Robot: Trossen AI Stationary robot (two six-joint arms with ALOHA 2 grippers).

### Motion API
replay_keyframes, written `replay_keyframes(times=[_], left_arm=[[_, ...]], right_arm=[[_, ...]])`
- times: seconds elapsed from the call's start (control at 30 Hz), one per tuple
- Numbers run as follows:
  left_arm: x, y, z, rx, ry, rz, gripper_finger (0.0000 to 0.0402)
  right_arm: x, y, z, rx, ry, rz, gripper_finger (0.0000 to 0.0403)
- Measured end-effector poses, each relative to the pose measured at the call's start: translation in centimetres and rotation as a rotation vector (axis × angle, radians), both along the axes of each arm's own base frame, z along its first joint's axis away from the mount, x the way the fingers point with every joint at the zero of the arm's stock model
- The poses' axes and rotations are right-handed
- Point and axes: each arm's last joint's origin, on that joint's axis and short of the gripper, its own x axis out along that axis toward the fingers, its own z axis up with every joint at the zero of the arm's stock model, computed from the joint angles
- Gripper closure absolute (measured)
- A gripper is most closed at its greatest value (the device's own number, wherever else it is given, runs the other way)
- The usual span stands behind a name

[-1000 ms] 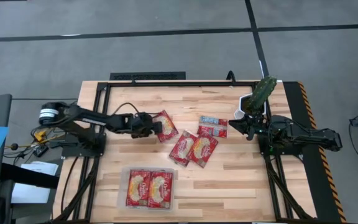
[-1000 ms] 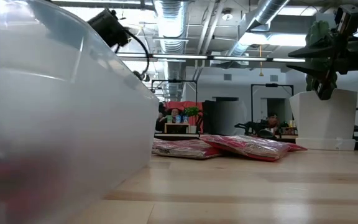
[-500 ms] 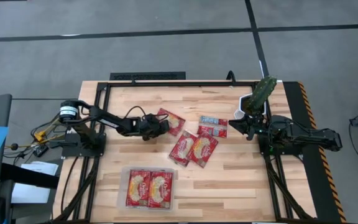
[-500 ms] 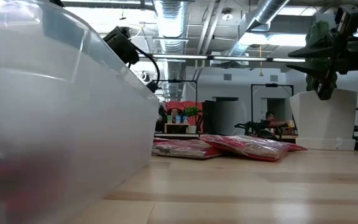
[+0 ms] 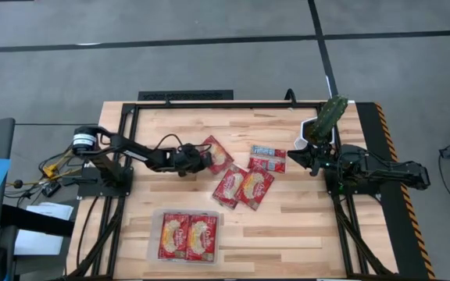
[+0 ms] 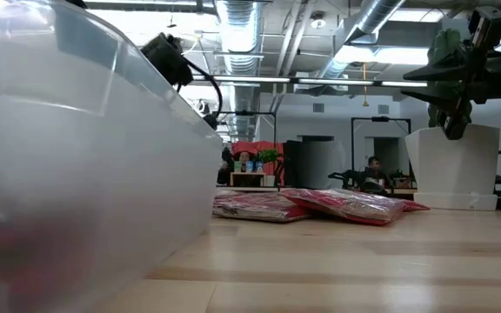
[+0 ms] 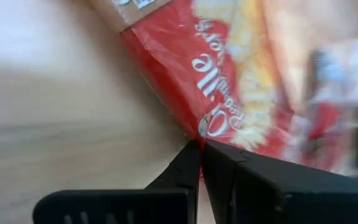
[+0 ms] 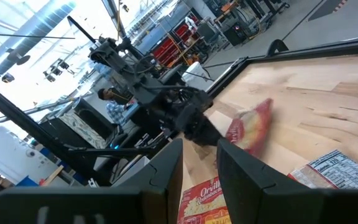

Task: Sort popcorn bags into baskets
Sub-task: Put the popcorn bag into the transparent bin

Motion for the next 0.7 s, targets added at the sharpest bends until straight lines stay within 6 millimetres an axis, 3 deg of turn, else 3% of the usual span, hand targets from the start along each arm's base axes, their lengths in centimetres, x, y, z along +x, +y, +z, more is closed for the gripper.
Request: replay_keyframes(times=[0.27,0.7], left_arm=[[-0.6,-1.4,3.6,0.017,-0.093,-0.101,0.0401],[-3.1,-3.9,9.2,-0.005,-0.234,-0.249,0.0401]], right_arm=[[0.0,0.0,0.0,0.0,0.0,0.001,0.028],[0.0,0.0,0.0,0.0,0.0,0.001,0.028]])
